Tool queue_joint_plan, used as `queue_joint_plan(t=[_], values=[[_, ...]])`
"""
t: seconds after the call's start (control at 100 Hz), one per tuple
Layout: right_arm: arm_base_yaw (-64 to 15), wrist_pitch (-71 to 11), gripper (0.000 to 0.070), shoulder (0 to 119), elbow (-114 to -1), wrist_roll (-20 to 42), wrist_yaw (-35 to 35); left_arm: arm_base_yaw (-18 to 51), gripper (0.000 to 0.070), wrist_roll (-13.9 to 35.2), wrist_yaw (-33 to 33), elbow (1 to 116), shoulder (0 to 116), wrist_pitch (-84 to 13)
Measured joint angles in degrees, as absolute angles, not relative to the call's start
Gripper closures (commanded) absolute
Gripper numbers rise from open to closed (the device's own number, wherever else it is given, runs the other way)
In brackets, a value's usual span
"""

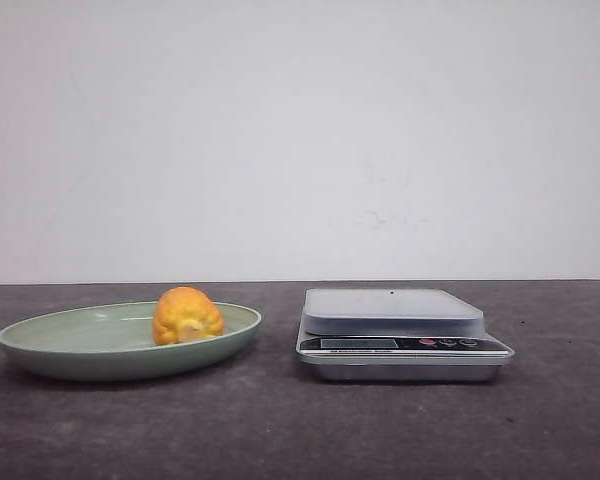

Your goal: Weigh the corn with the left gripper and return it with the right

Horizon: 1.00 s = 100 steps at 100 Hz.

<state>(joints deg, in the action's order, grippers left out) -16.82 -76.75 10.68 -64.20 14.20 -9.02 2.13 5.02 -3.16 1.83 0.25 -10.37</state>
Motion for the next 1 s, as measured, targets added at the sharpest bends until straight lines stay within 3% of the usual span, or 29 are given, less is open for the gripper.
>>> queue_joint_plan(t=[1.0], values=[[-15.7, -74.3, 0.0696, 10.7, -64.2, 13.3, -20.7, 2.1, 0.0688, 5.0, -3.2, 1.8, 0.3, -10.4]])
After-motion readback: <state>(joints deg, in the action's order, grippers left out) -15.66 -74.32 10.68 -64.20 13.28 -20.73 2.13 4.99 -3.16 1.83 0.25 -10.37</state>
